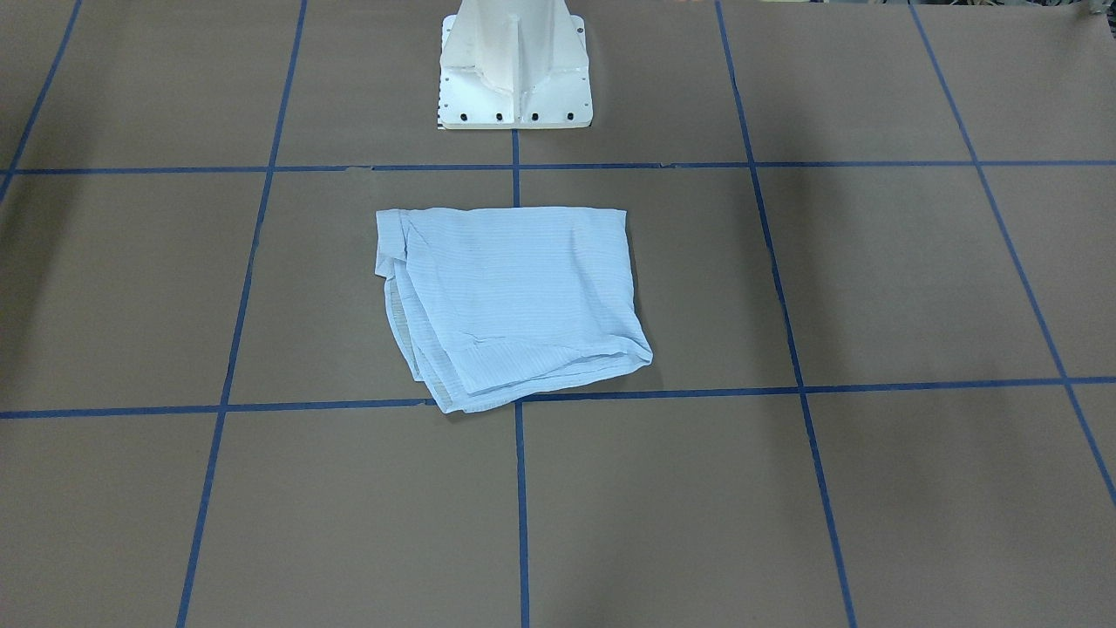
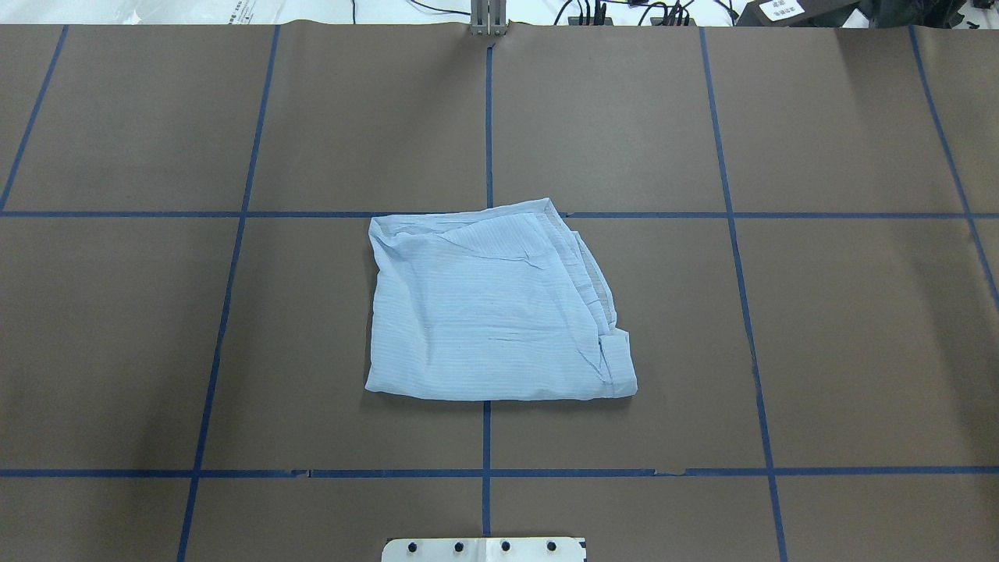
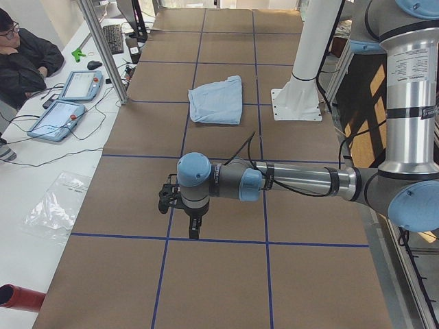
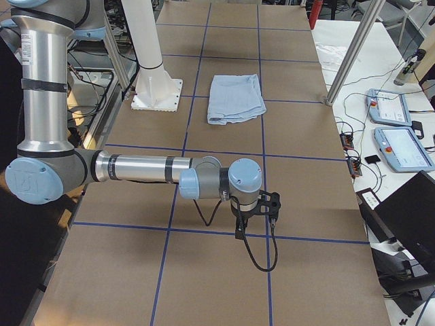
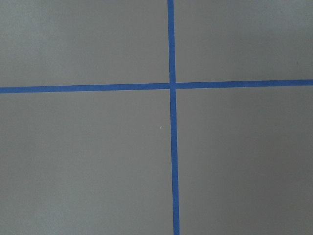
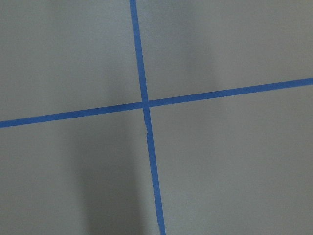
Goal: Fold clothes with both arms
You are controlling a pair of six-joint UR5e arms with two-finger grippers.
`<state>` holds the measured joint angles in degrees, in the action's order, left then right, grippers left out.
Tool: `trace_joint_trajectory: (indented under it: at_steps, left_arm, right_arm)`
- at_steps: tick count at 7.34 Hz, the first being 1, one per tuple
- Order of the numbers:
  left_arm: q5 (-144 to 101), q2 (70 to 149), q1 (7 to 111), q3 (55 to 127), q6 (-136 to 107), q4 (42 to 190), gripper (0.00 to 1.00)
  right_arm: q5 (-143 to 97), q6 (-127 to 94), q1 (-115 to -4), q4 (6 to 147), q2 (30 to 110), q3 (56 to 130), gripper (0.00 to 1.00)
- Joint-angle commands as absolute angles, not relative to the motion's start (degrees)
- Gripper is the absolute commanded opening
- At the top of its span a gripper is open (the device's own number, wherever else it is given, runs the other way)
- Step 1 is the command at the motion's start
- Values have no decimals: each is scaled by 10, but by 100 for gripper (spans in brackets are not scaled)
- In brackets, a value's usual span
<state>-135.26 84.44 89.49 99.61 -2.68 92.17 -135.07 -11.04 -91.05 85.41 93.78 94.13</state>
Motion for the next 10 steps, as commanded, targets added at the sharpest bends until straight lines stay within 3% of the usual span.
trace_joint_trajectory:
  at_steps: [1,7,10]
  left_arm:
    - [-1355,846,895,999,-25,922,100]
    - [-1356,845,895,1003,-25,920,100]
    - [-1357,845,895,1002,-25,919,100]
  right_arm:
    - [-1350,-105,-911,853,936,942,100]
    - [-1318,-36,-903,885,946,947,100]
    - [-1325,-3,-902,969,946,994,100]
